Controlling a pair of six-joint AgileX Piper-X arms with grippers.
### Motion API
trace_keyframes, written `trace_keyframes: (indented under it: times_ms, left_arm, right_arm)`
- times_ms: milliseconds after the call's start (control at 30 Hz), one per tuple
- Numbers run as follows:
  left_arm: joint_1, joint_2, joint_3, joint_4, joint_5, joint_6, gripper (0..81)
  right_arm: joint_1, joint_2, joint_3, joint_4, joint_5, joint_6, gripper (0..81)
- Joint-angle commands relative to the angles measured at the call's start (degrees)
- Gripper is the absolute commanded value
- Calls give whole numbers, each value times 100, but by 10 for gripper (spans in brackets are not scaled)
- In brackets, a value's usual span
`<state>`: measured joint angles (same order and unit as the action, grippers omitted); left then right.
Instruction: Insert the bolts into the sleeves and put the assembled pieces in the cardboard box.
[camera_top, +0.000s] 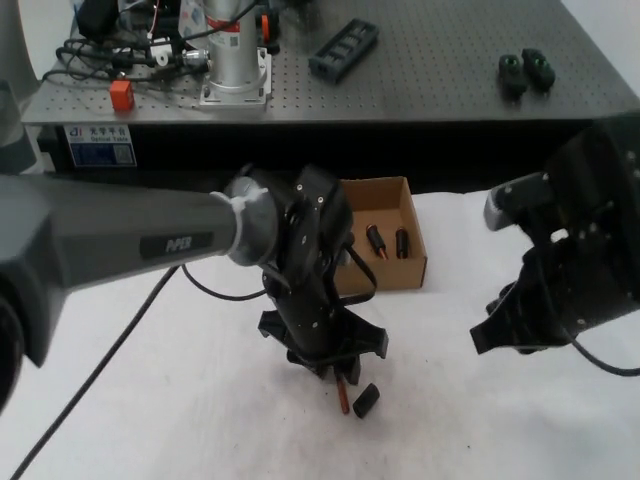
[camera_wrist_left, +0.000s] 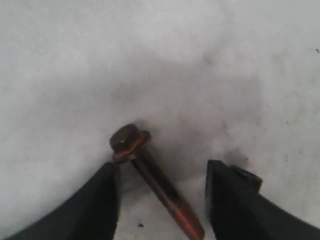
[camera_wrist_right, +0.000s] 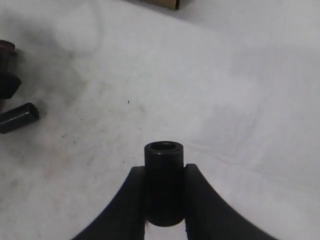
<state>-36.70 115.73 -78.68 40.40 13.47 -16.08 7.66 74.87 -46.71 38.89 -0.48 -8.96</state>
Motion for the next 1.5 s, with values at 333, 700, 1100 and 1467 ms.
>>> trace_keyframes:
  times_ms: [333, 700, 1100, 1467]
  left_arm:
    - [-13, -243, -60, -15, -85, 33, 3]
    - [50, -2597, 1651, -4040, 1554, -562, 6]
    - [56, -2758, 2457, -5292, 2166, -1604, 6]
    - [56, -2758, 2457, -5292, 2321, -1604, 6]
  right_arm:
    - [-24, -1166, 388, -207, -668, 448, 30]
    - [416, -1628, 2364, -3178, -3504, 2121, 30]
    - [708, -785, 2374, -5731, -3438, 3091, 30]
    - [708, -693, 2366, -6092, -3182, 3128, 30]
